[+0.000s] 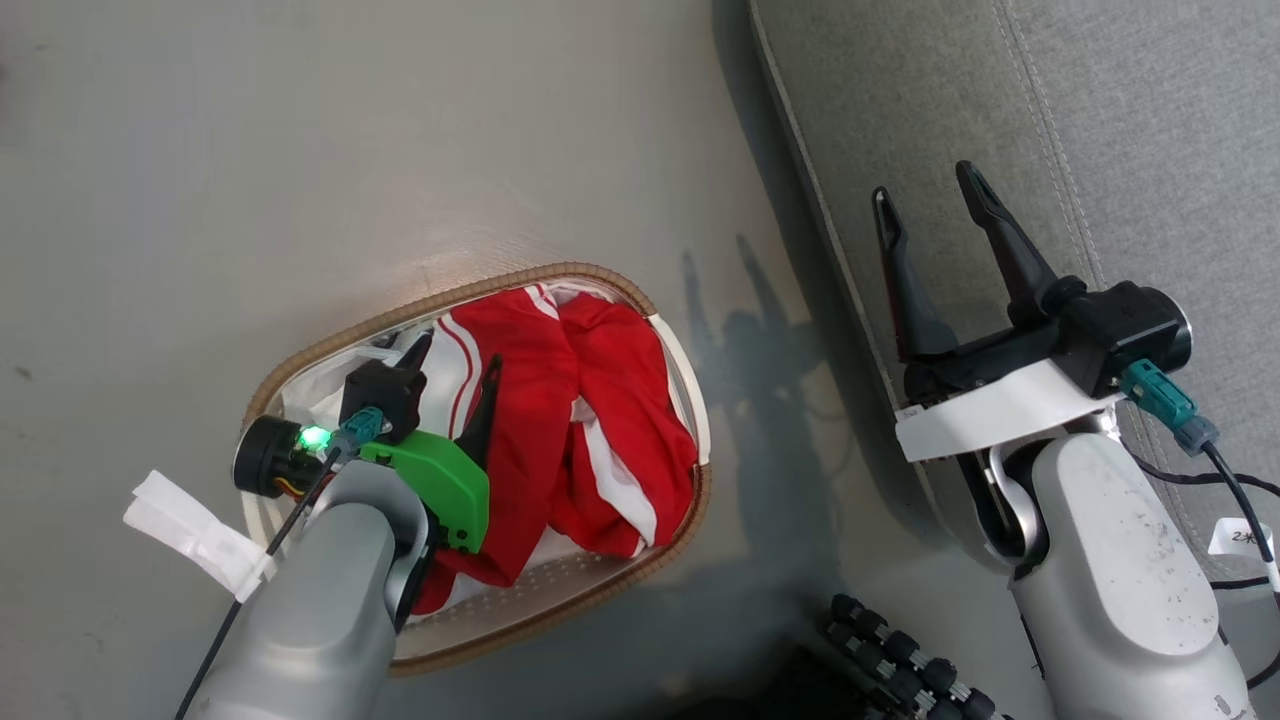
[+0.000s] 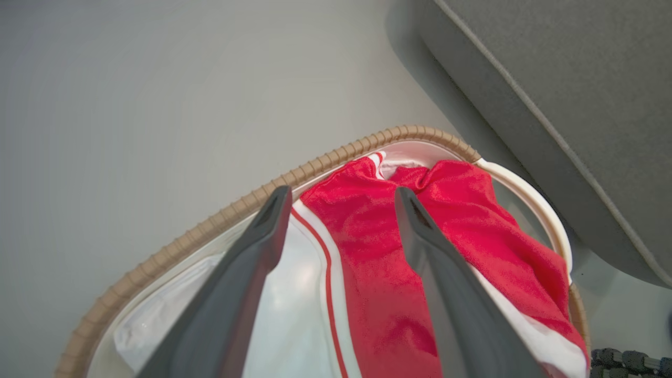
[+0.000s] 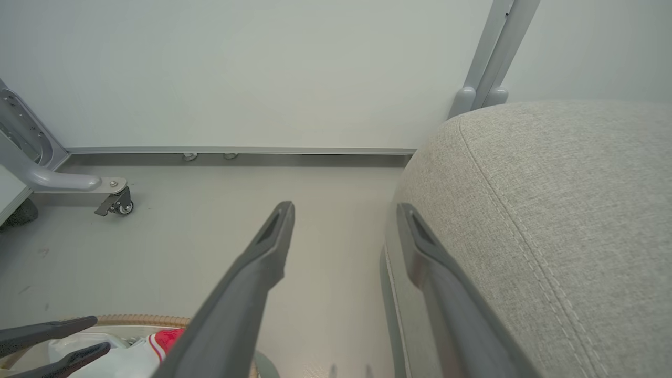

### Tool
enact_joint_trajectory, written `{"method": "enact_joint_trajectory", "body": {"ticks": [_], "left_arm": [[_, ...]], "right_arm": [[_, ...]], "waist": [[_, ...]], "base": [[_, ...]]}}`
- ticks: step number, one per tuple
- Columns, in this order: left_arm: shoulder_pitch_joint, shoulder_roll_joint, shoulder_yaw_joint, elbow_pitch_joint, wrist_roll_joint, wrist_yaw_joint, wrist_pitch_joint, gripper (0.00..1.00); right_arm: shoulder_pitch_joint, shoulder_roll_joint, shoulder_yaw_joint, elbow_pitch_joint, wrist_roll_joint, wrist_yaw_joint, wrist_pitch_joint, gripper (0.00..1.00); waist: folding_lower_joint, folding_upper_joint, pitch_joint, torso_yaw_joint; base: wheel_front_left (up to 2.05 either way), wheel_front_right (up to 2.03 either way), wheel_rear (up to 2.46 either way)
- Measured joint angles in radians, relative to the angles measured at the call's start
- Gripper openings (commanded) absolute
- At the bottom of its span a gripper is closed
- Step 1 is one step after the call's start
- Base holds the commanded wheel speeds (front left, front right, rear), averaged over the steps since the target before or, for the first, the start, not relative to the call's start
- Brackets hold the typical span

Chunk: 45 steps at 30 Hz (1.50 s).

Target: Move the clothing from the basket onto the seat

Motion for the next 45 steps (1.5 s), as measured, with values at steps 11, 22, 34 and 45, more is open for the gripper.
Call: {"method": "enact_joint_trajectory", "body": {"ticks": [11, 22, 34, 45], "left_arm": [[-0.109, -0.014, -0.169, 0.214, -0.103, 0.0, 0.0, 1.0], [-0.195, -0.022, -0.232, 0.391, -0.106, 0.0, 0.043, 1.0], [-0.199, -0.033, -0.187, 0.406, -0.171, 0.004, 0.013, 0.0], [-0.068, -0.021, -0.136, 0.225, -0.15, 0.01, 0.002, 0.0]], "right_arm": [[0.001, 0.0, 0.016, -0.002, 0.007, 0.0, 0.0, 1.0], [0.0, 0.0, 0.021, -0.002, 0.014, 0.0, 0.0, 1.0], [-0.024, 0.001, 0.029, 0.008, 0.03, 0.0, 0.0, 1.0], [0.014, 0.002, 0.02, 0.057, 0.03, 0.0, 0.0, 1.0]], "waist": [[-0.0001, 0.0, 0.1, -0.053], [-0.0001, 0.0, 0.17, -0.052], [0.0, 0.0, 0.142, -0.051], [-0.0001, 0.0, -0.008, -0.024]], "base": [[0.0, 0.0, 0.0], [0.0, 0.0, 0.0], [0.0, 0.0, 0.0], [0.0, 0.0, 0.0]]}}
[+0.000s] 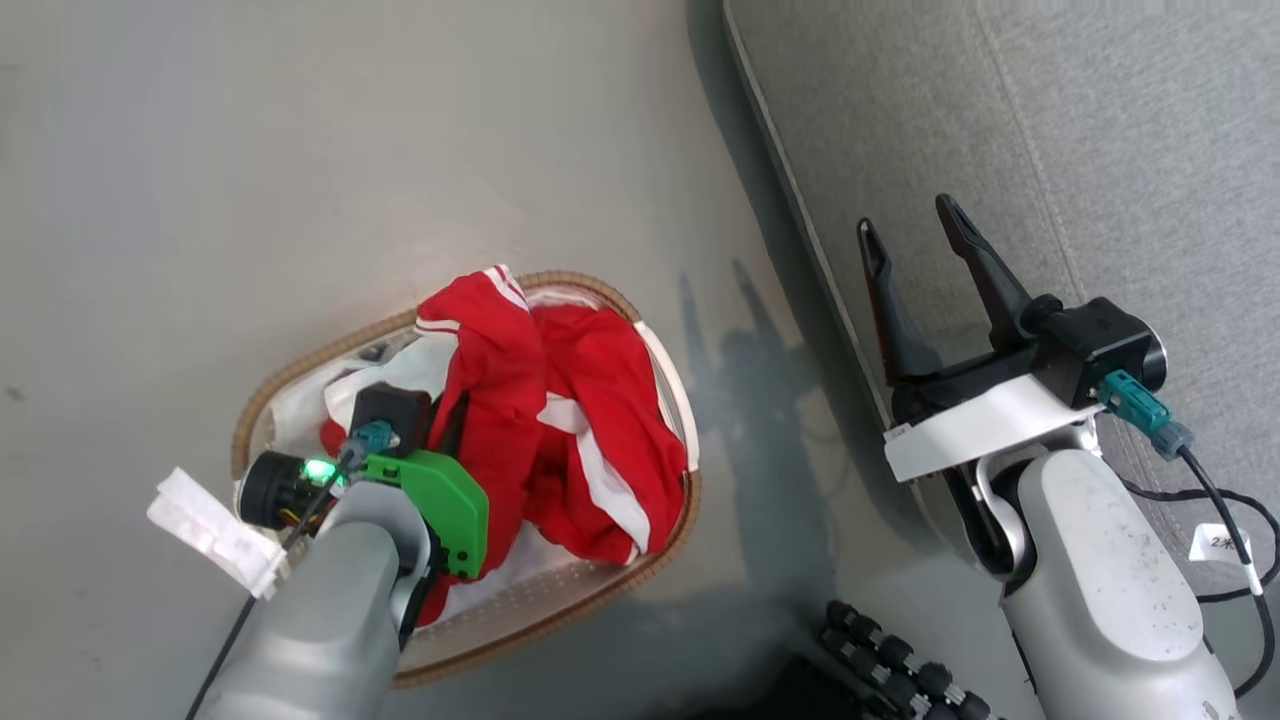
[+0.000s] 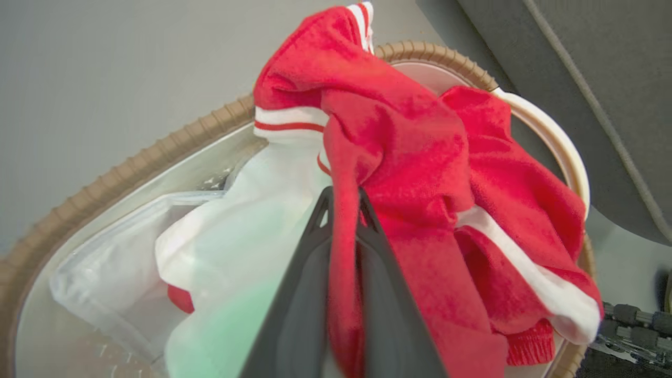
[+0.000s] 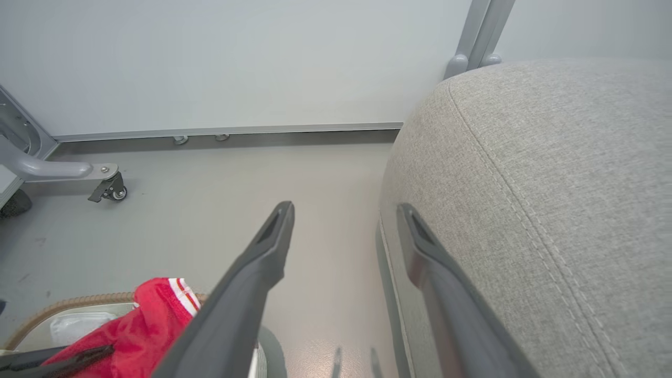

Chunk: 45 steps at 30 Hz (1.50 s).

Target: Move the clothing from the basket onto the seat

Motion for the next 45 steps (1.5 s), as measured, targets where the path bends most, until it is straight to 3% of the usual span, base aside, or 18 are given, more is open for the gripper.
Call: {"method": "enact_joint_trajectory", "body": {"ticks": [28, 39, 45], "left_arm": [[0.357, -0.056, 0.242, -0.417, 0.132, -0.008, 0.0, 0.0], [0.349, -0.06, 0.24, -0.634, 0.117, -0.009, 0.0, 0.0], [0.313, -0.061, 0.221, -0.733, 0.114, -0.009, 0.0, 0.0]], "right_arm": [[0.209, -0.03, -0.029, 0.086, -0.041, 0.0, 0.0, 1.0], [0.296, -0.057, 0.007, 0.115, -0.031, 0.0, 0.0, 1.0], [0.311, -0.083, 0.077, 0.131, -0.031, 0.0, 0.0, 1.0]], "waist": [[-0.0001, 0.0, -0.471, 0.157], [-0.0001, 0.0, -0.605, 0.211], [-0.0001, 0.0, -0.647, 0.234]], "base": [[0.0, 0.0, 0.0], [0.0, 0.0, 0.0], [0.0, 0.0, 0.0]]}}
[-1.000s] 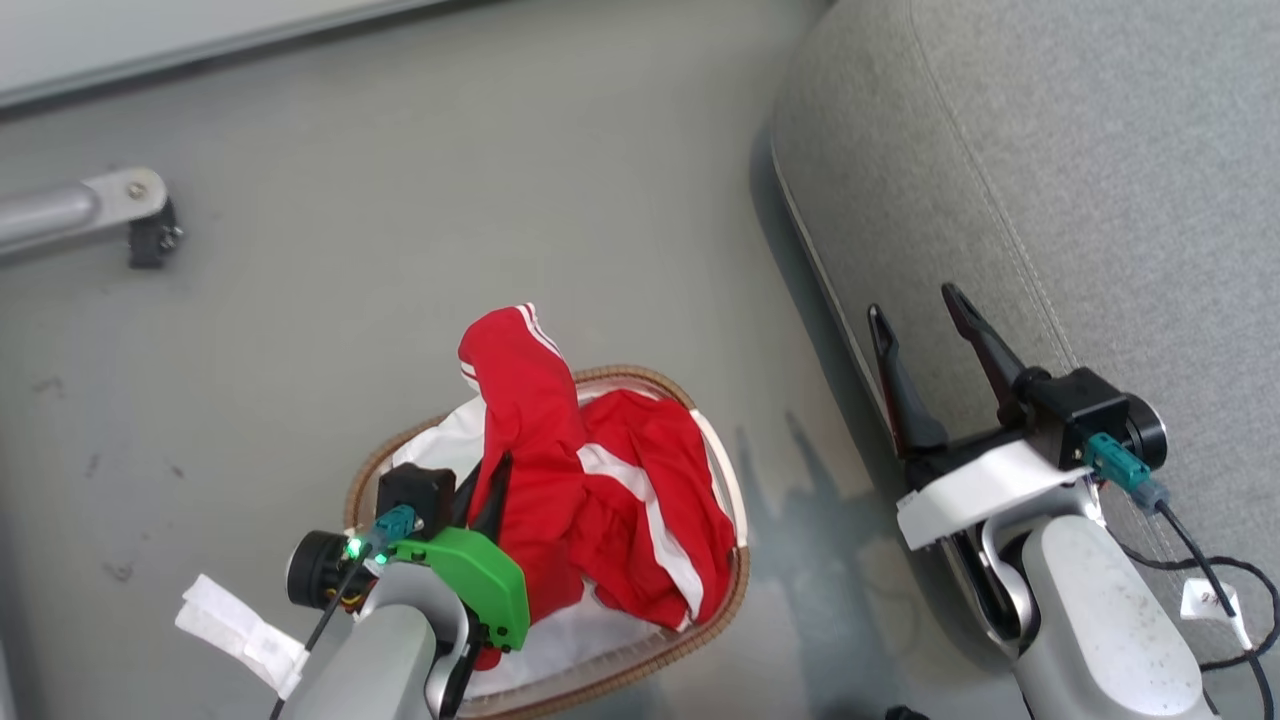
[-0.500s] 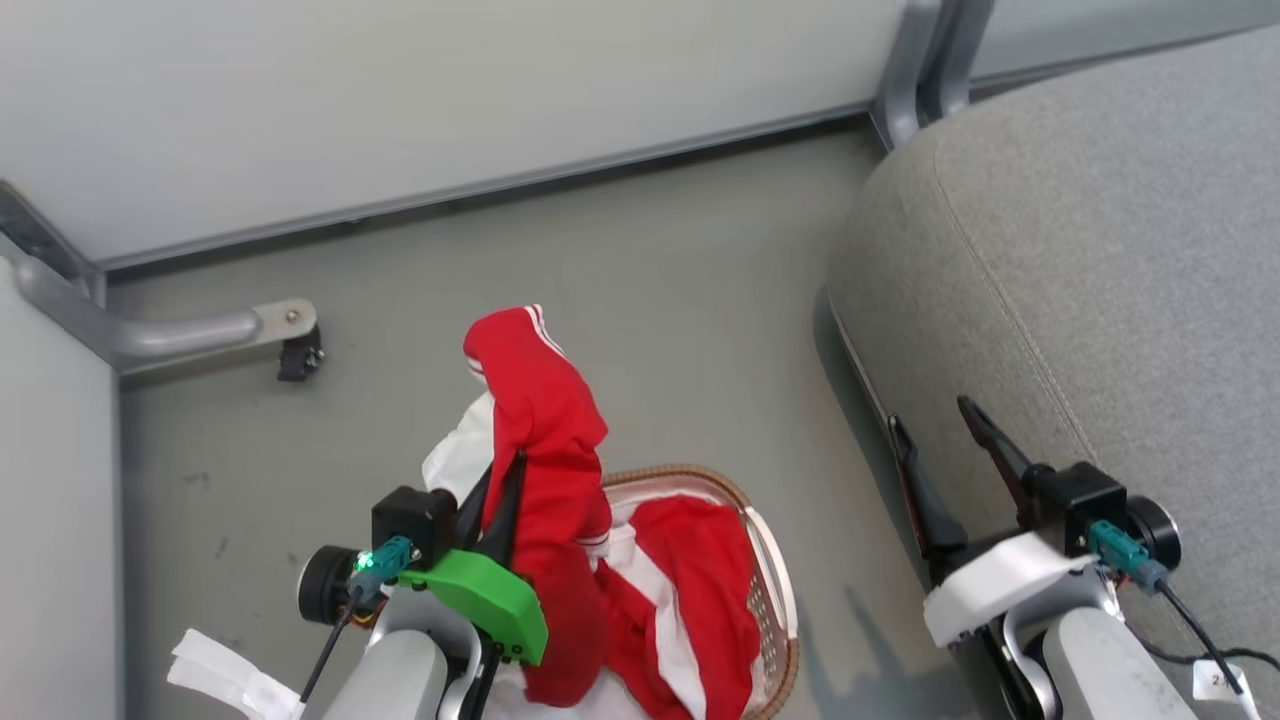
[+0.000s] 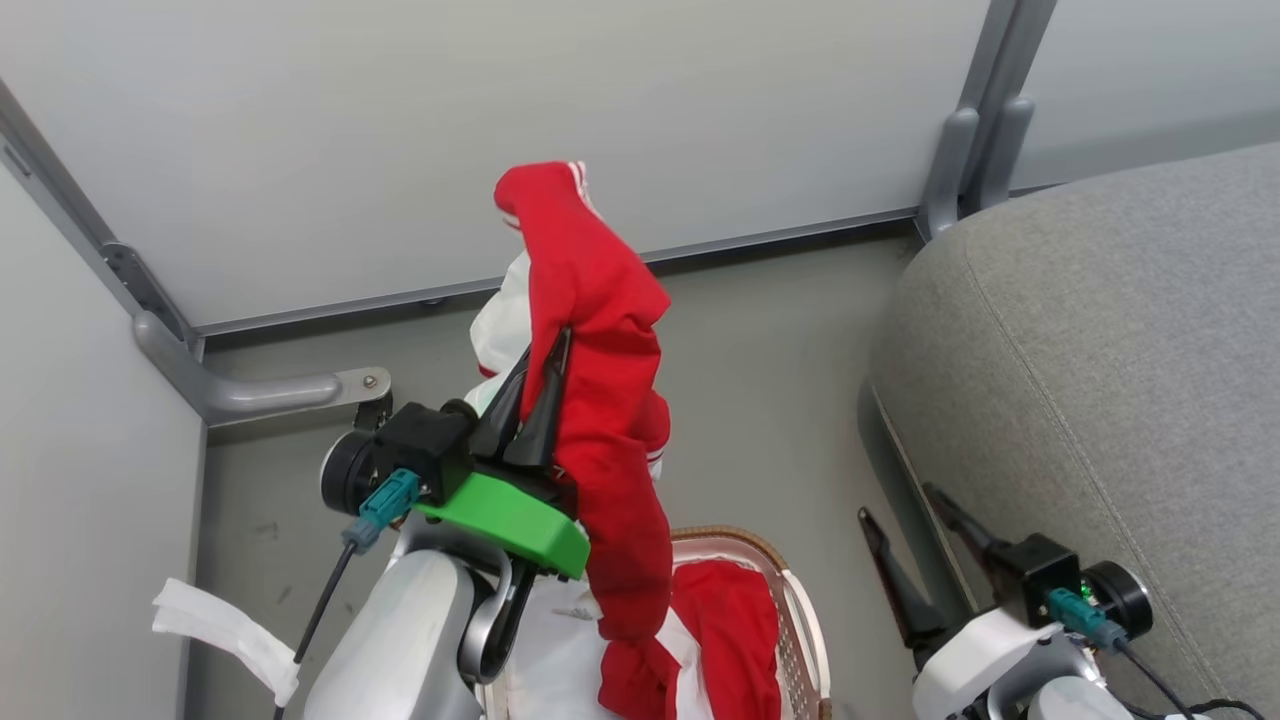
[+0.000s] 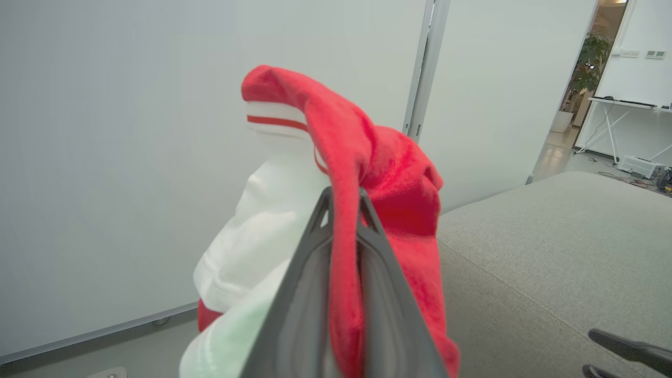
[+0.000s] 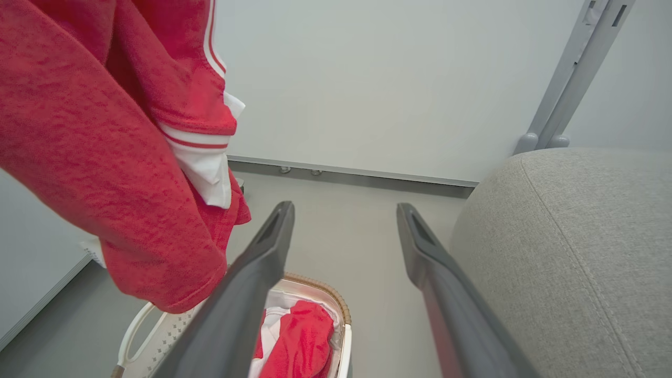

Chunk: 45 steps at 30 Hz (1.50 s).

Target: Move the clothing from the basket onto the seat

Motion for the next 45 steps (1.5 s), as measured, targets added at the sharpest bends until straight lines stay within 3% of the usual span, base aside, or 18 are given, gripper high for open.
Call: {"method": "enact_joint_trajectory", "body": {"ticks": [3, 11, 17, 34, 35, 37, 38, 45], "left_arm": [[-0.012, 0.0, -0.018, -0.031, 0.0, 0.0, 0.0, 0.0], [-0.027, 0.0, -0.059, -0.063, -0.012, 0.0, 0.0, 0.0], [-0.041, 0.0, -0.092, -0.074, -0.029, 0.0, 0.0, 0.0], [-0.074, 0.0, -0.238, -0.089, -0.084, 0.001, 0.0, 0.0], [-0.074, 0.0, -0.243, -0.089, -0.086, 0.002, 0.0, 0.0], [-0.075, 0.0, -0.244, -0.089, -0.091, 0.002, 0.0, 0.0], [-0.075, 0.0, -0.245, -0.088, -0.093, 0.002, 0.0, 0.0], [-0.076, 0.0, -0.244, -0.087, -0.094, 0.01, 0.0, 0.0]], "right_arm": [[0.0, -0.018, 0.065, 0.007, 0.017, 0.0, 0.0, 1.0], [-0.102, -0.097, 0.372, 0.007, 0.075, 0.0, 0.0, 1.0], [-0.237, -0.089, 0.494, 0.012, 0.098, 0.0, 0.0, 1.0], [-0.382, 0.037, 0.507, 0.163, 0.047, 0.0, 0.0, 1.0], [-0.383, 0.042, 0.508, 0.176, 0.051, 0.0, 0.0, 0.89], [-0.383, 0.05, 0.515, 0.199, 0.058, 0.0, 0.0, 0.37], [-0.383, 0.054, 0.519, 0.21, 0.066, 0.0, 0.0, 0.0], [-0.384, 0.064, 0.523, 0.231, 0.099, 0.0, 0.0, 0.0]], "waist": [[0.0, -0.0001, -0.007, 0.013], [0.0, 0.0, -0.006, 0.05], [0.0, 0.0, 0.007, 0.083], [0.0001, 0.0, 0.03, 0.168], [0.0, -0.0001, 0.03, 0.173], [0.0001, 0.0, 0.03, 0.179], [0.0001, -0.0001, 0.029, 0.182], [0.0001, 0.0, 0.03, 0.182]], "base": [[0.0, 0.0, 0.0], [0.0, 0.0, 0.0], [0.0, 0.0, 0.0], [0.0, 0.0, 0.0], [0.0, 0.0, 0.0], [0.0, 0.0, 0.0], [0.0, 0.0, 0.0], [0.0, 0.0, 0.0]]}}
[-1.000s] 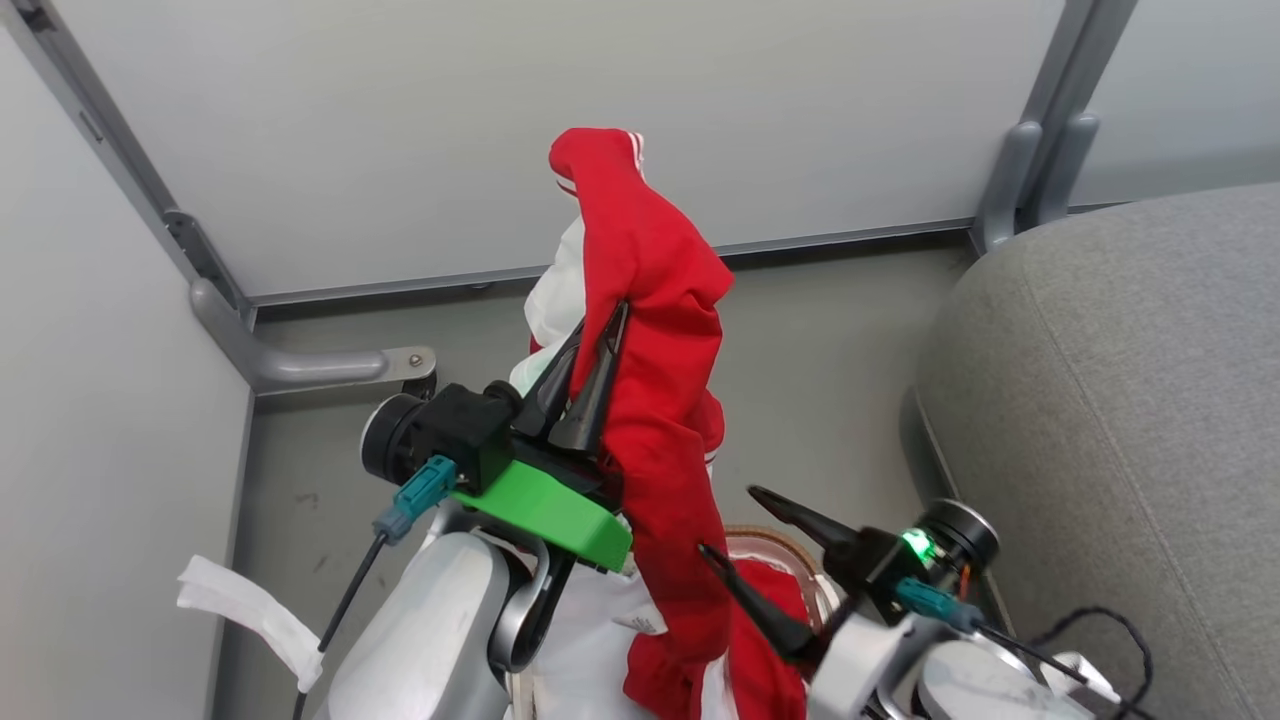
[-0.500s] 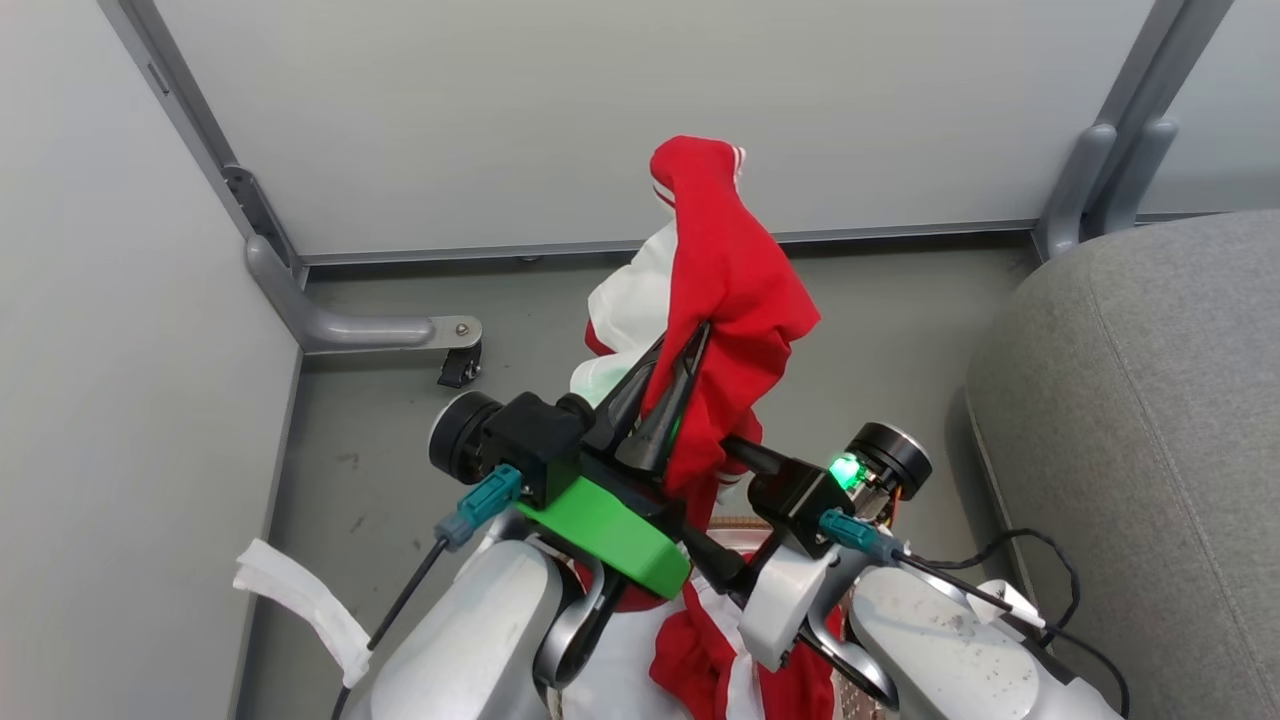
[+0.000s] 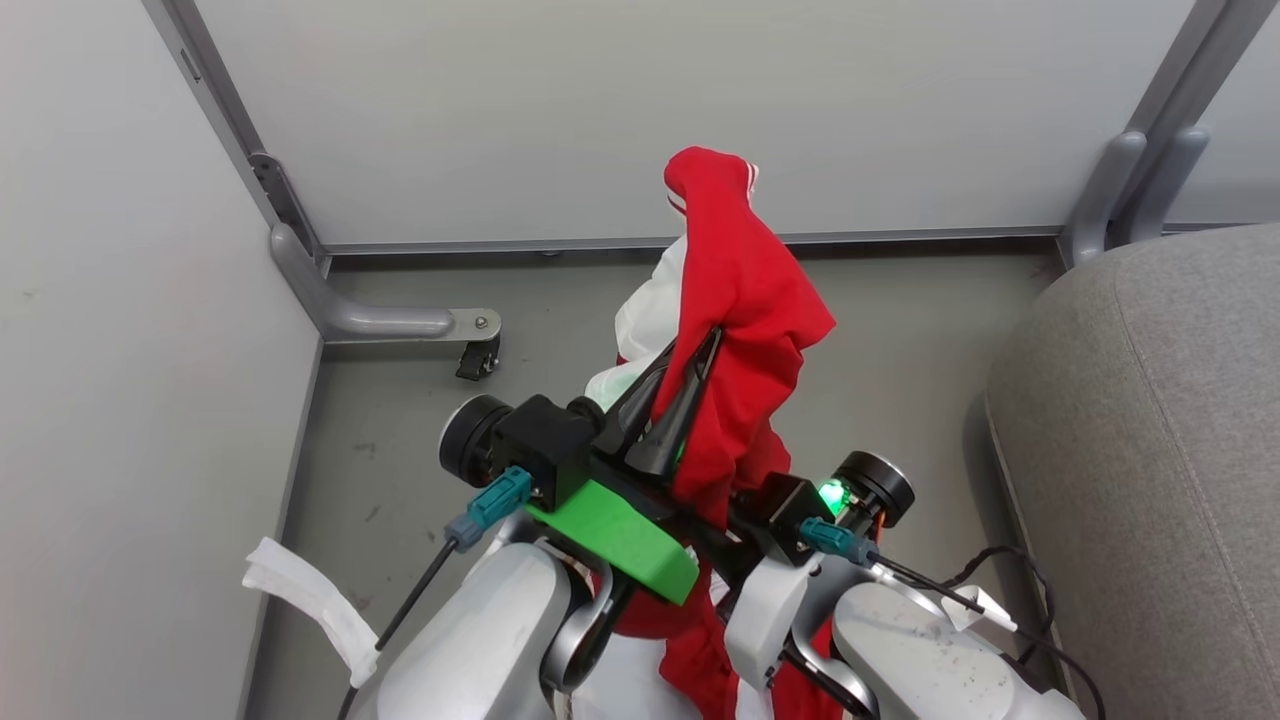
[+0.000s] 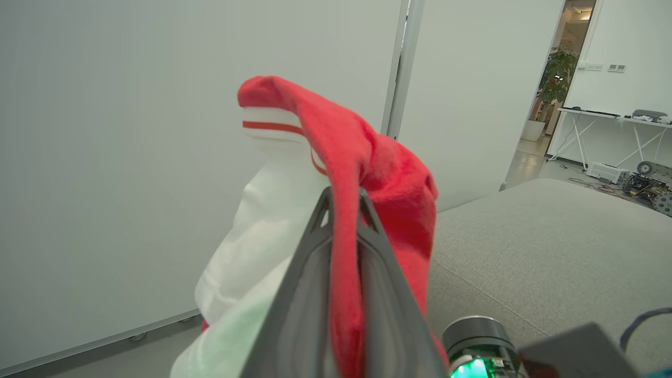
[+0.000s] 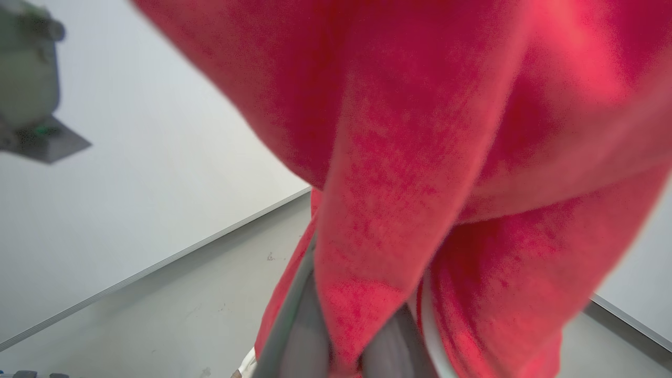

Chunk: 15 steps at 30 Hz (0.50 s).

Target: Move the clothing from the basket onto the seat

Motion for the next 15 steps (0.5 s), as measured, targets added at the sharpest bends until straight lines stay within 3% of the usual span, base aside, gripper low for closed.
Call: {"method": "enact_joint_trajectory", "body": {"ticks": [4, 5, 6, 15], "left_arm": [[0.0, 0.0, 0.006, -0.001, 0.0, 0.004, 0.0, 0.0], [0.0, 0.0, 0.01, -0.003, 0.0, 0.004, 0.0, 0.14], [-0.001, 0.0, 0.012, -0.002, 0.003, 0.006, -0.001, 1.0], [0.013, 0.0, 0.078, 0.03, 0.1, 0.023, -0.002, 1.0]], "right_arm": [[0.0, 0.003, -0.014, -0.015, 0.001, 0.0, 0.0, 0.0], [0.0, 0.003, -0.019, -0.023, 0.001, 0.0, 0.0, 0.0], [0.0, 0.004, -0.025, -0.031, -0.001, 0.0, 0.0, 0.0], [0.036, 0.001, -0.039, -0.087, -0.004, 0.0, 0.0, 0.0]], "waist": [[0.0, 0.0, 0.004, -0.009], [0.0, 0.0, 0.005, -0.012], [0.0, 0.0, 0.006, -0.015], [0.0, 0.0, 0.011, -0.082]], "base": [[0.0, 0.0, 0.0], [0.0, 0.0, 0.0], [0.0, 0.0, 0.0], [0.0, 0.0, 0.0]]}}
